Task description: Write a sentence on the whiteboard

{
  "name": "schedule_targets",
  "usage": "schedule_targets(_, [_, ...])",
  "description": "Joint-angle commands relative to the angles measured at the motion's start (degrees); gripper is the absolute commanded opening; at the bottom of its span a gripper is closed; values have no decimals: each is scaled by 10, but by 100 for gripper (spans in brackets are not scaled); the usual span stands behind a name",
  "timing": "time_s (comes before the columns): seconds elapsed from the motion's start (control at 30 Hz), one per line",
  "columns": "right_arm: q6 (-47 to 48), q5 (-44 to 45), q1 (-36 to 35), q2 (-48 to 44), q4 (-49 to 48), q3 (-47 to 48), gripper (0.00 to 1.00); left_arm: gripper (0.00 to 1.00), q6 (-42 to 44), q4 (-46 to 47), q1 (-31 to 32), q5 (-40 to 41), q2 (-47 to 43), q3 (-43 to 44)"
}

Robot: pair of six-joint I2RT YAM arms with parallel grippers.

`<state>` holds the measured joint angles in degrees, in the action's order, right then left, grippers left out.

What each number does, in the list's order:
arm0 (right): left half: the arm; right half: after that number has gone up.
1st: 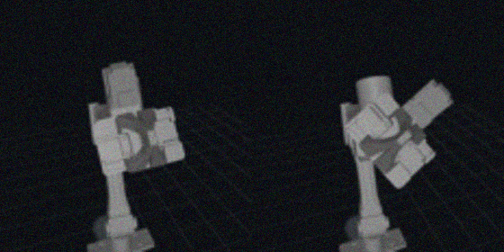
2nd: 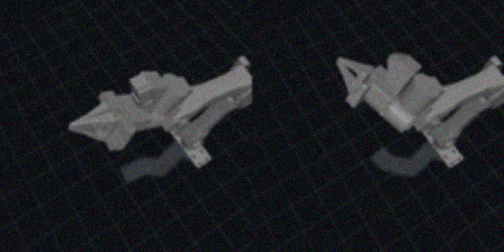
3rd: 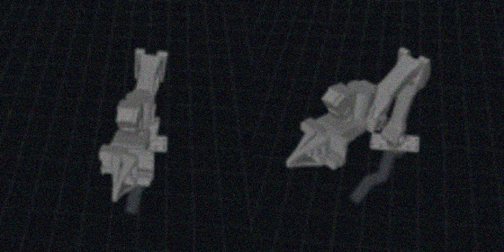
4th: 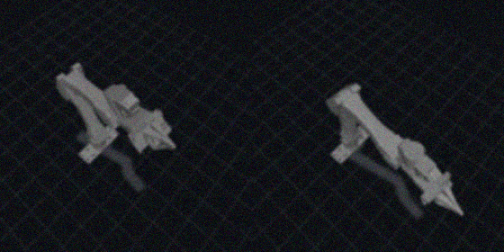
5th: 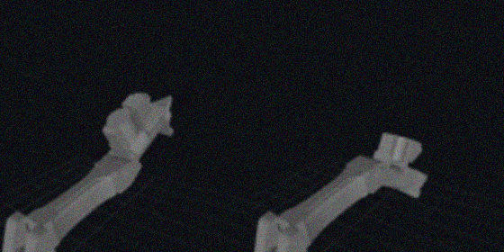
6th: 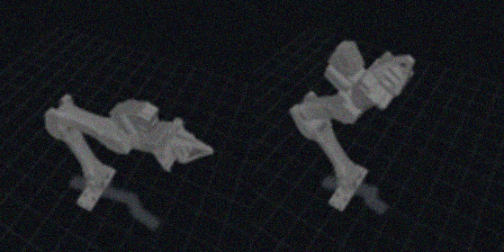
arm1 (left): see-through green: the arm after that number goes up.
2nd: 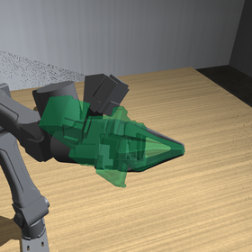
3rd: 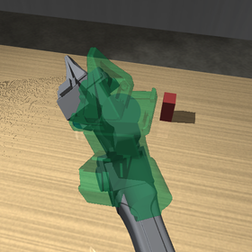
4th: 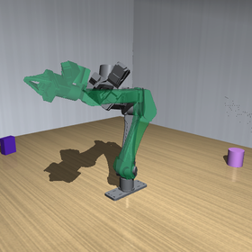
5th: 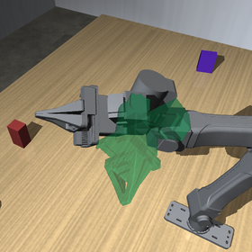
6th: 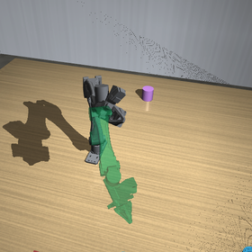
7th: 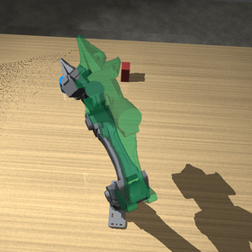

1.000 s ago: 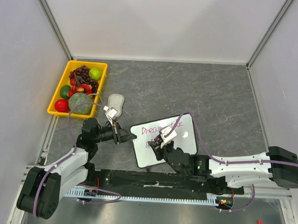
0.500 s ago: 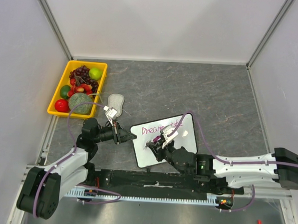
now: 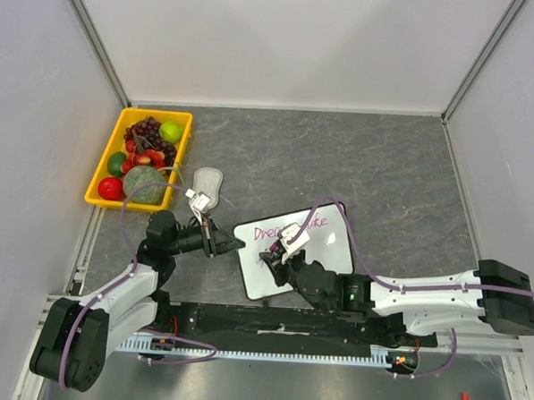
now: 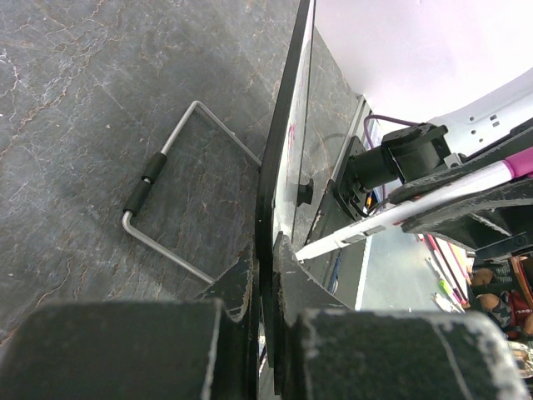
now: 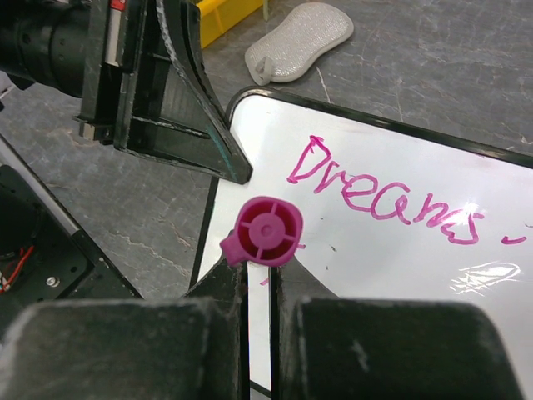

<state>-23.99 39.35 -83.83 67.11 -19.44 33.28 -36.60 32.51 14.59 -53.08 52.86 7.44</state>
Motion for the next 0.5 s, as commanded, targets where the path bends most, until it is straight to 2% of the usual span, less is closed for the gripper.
schedule_targets(0.0, [-4, 32, 4, 7, 6, 23, 0, 2, 43, 0, 0, 12, -1, 3])
schedule_targets(0.47, [-18, 58, 21, -20, 41, 6, 0, 2, 45, 1, 1, 12, -2, 2])
